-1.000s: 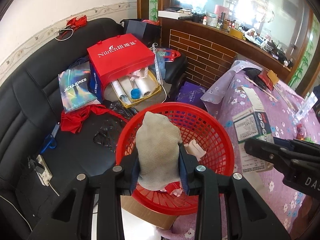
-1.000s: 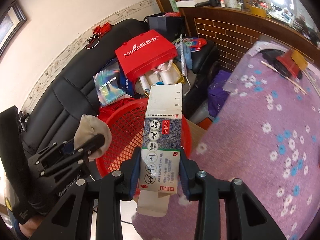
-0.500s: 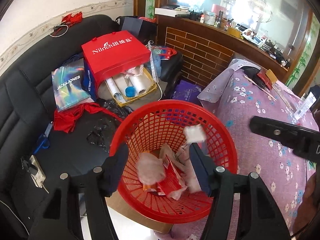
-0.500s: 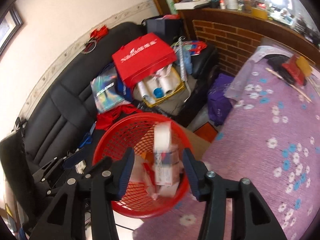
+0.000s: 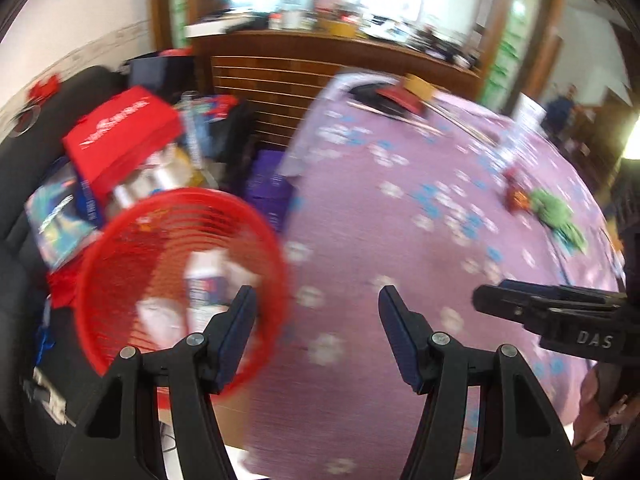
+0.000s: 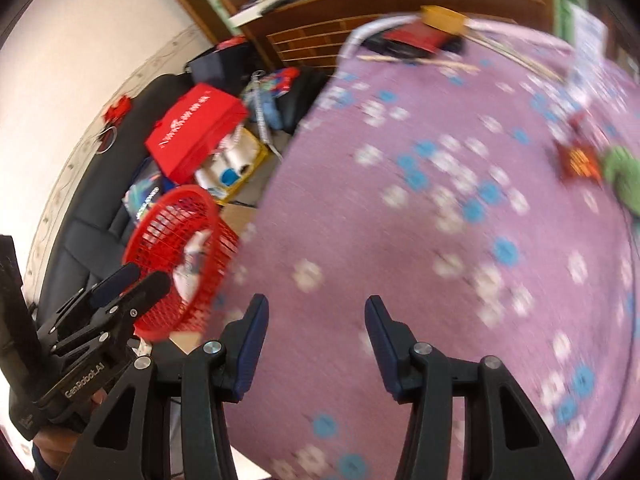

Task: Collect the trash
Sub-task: 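Move both open grippers back over the table toward the green towel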

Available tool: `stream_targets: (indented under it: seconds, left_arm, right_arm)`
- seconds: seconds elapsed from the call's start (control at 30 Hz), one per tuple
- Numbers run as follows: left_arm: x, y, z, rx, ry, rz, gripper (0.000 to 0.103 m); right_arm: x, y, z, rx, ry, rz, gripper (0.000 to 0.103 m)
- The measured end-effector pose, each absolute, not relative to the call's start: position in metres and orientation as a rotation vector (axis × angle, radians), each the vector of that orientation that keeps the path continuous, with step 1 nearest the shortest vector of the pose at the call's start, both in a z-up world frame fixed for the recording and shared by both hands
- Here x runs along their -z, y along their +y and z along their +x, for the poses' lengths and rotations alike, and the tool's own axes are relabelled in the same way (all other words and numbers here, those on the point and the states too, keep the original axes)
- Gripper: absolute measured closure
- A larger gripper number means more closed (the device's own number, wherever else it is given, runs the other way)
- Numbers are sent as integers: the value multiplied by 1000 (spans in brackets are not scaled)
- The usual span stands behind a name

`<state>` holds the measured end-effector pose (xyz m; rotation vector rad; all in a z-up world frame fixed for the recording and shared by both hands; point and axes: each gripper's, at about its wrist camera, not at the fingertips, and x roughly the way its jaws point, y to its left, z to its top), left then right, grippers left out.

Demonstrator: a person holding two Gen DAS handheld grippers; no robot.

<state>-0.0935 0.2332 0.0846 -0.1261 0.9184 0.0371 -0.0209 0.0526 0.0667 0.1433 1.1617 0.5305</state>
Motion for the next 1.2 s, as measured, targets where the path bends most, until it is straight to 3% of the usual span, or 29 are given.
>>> stream_targets:
  seconds: [0.77,1.2]
  left_arm:
    - [-106,-19,-104,394,950,135,41]
    - [-127,-94,-78,482,955,182,41]
  right_arm:
    - [-84,-190,-98,-201,1072,365,48]
    - [-89,-287,-109,-82,1003,472,47]
